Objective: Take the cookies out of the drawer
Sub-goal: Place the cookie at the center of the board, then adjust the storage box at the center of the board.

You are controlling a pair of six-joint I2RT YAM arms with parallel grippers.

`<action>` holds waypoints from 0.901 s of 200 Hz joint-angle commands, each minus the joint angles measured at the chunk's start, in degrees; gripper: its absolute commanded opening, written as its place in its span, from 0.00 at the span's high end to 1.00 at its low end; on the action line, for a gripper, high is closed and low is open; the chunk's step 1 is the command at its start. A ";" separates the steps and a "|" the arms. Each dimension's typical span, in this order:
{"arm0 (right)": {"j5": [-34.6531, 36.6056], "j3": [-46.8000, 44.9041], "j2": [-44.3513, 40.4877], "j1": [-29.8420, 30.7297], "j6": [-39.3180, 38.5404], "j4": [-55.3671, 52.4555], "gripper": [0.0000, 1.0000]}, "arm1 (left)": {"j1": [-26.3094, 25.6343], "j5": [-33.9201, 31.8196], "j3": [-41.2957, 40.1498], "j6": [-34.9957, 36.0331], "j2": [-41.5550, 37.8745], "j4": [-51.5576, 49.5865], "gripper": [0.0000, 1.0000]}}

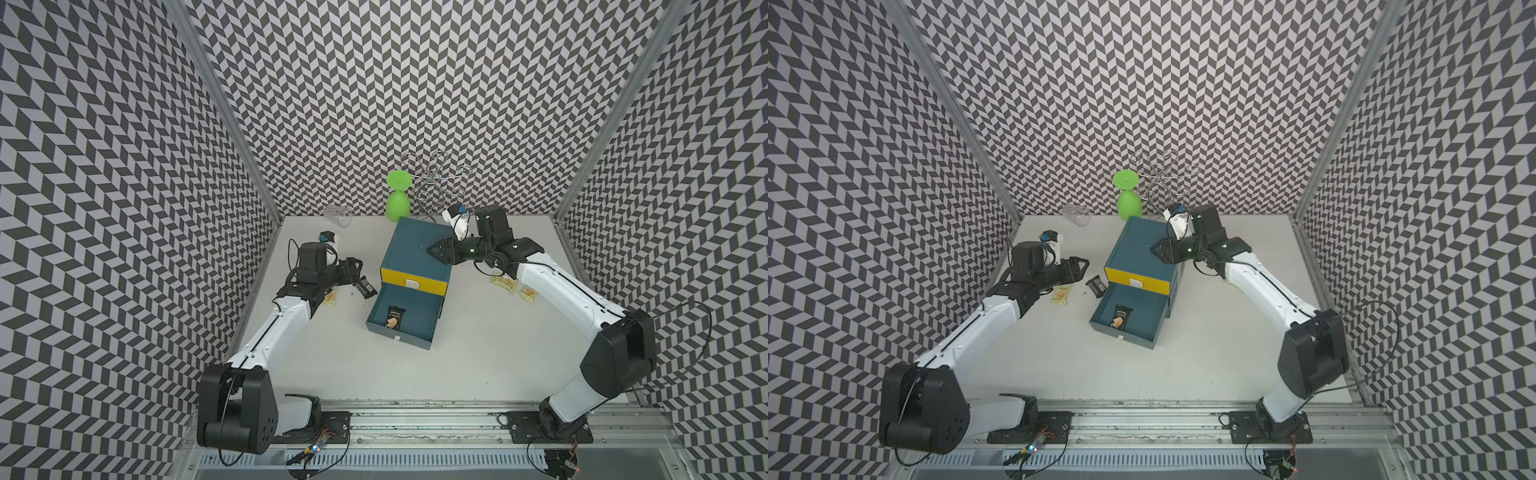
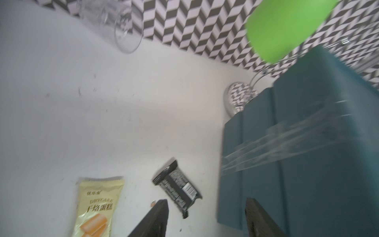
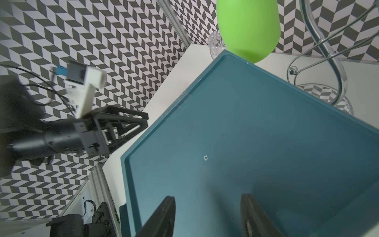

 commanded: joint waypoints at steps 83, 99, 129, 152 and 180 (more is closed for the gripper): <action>-5.37 -4.87 -12.94 9.73 2.95 -4.36 0.34 | -15.02 -6.03 -14.96 -13.98 -20.53 -0.33 0.44; -6.42 -8.61 -13.48 13.33 5.58 -2.07 0.34 | -16.10 -5.45 -17.76 -13.82 -22.63 1.34 0.44; -4.97 -13.72 -12.84 17.96 9.83 1.81 0.34 | -17.19 -3.17 -21.68 -13.03 -22.99 5.05 0.44; -3.10 -14.40 -10.76 20.28 11.14 1.74 0.36 | -17.88 -1.67 -23.82 -13.44 -23.03 8.26 0.50; -1.60 -14.20 -7.93 20.79 10.52 -1.52 0.37 | -20.48 0.87 -25.80 -14.64 -23.00 11.71 0.60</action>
